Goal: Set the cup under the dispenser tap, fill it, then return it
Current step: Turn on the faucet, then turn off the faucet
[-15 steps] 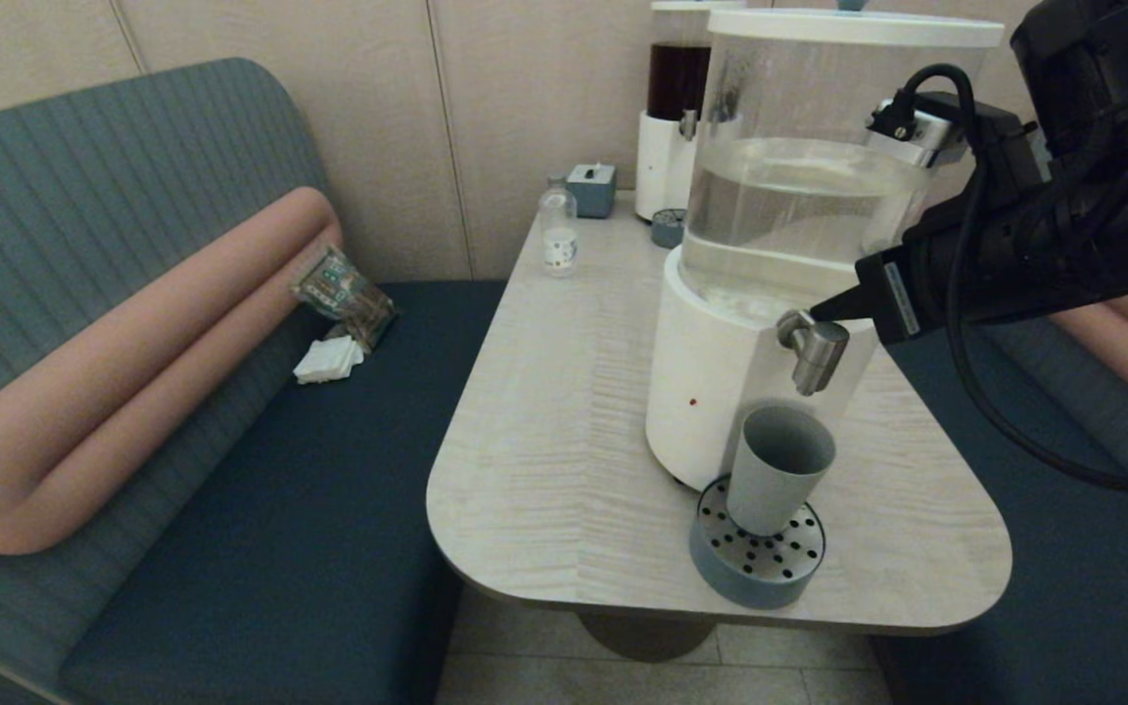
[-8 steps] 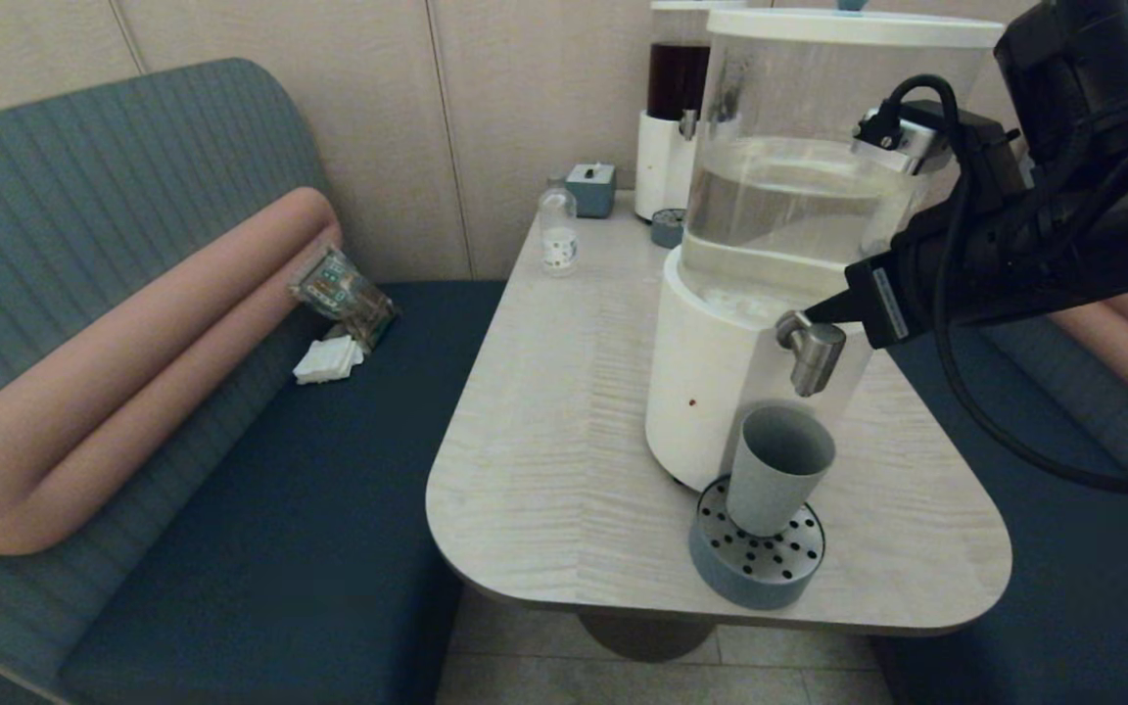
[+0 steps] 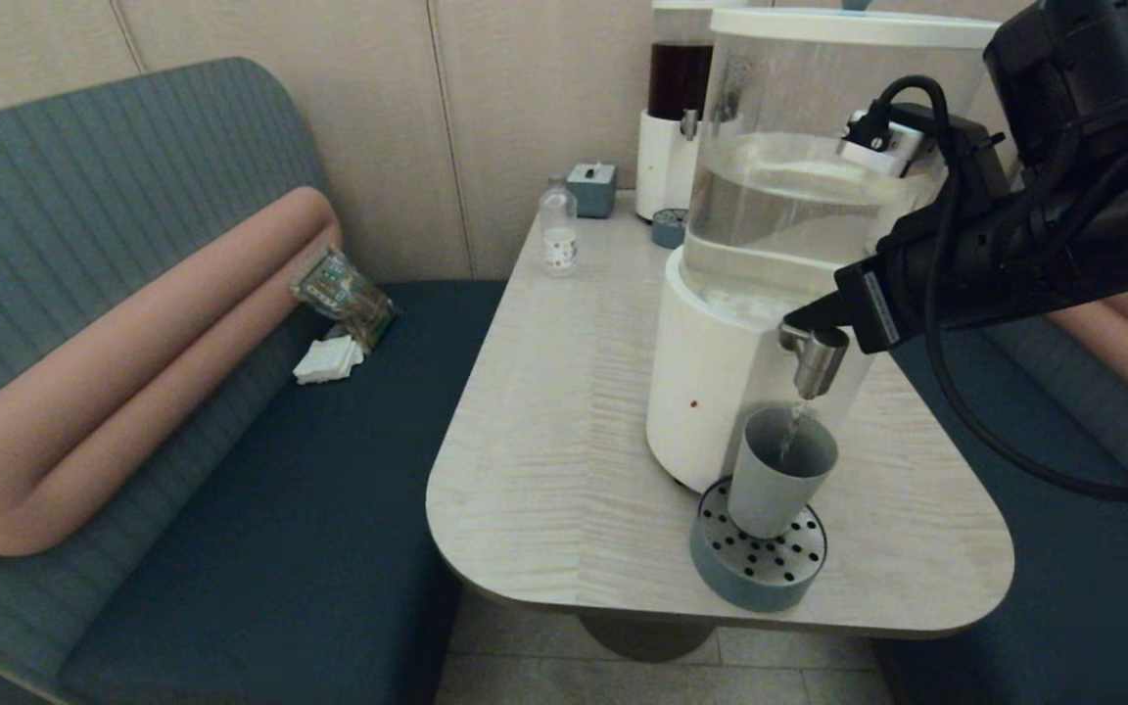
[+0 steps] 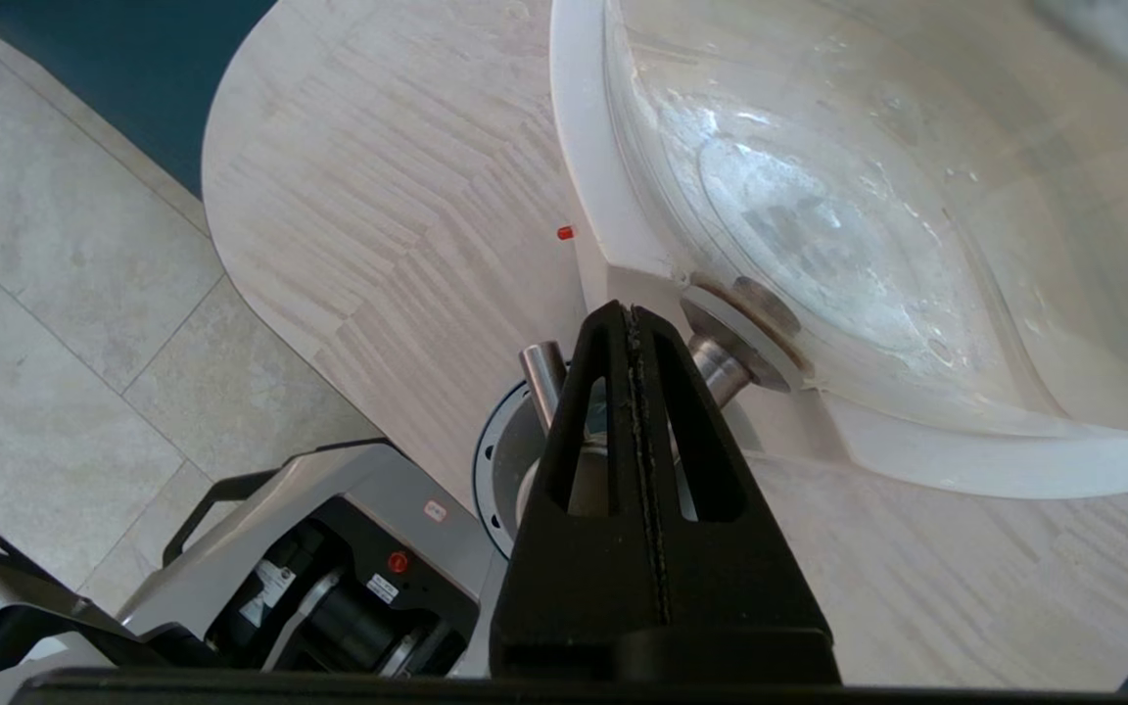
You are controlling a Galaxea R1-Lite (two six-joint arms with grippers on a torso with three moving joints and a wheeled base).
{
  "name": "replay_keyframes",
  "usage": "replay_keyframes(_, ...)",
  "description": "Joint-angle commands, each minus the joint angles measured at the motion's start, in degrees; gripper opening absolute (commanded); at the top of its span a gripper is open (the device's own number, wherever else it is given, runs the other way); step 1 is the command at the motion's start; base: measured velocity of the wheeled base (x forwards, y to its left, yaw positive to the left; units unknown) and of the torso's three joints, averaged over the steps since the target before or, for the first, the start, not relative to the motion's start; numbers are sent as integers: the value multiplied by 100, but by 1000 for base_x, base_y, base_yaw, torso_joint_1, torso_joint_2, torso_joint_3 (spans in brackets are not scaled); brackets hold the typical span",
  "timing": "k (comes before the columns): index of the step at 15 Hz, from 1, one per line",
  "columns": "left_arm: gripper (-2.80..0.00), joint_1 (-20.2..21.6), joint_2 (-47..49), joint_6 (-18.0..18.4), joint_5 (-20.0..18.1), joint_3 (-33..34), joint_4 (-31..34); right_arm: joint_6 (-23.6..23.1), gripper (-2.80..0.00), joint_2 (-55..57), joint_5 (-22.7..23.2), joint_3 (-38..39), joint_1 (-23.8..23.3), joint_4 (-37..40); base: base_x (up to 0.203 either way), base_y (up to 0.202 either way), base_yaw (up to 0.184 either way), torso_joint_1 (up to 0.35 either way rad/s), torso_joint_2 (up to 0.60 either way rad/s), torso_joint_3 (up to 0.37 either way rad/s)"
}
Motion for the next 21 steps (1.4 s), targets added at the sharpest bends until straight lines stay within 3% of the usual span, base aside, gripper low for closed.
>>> replay_keyframes(1, -280, -3, 9, 7, 0, 0, 2, -16, -280, 26, -13, 3, 2, 31, 0, 0, 0, 0, 0, 0)
replay_keyframes(11, -280, -3, 9, 7, 0, 0, 2, 46, -280, -324, -31, 202, -488, -285, 0, 0, 0, 0, 0, 0)
replay_keyframes(17, -280, -3, 9, 7, 0, 0, 2, 27, -280, -959, -23, 810, -777, -438, 0, 0, 0, 0, 0, 0)
replay_keyframes(21, -280, -3, 9, 7, 0, 0, 2, -4, -280, -1953, -44, 1541, -1122, -468, 0, 0, 0, 0, 0, 0)
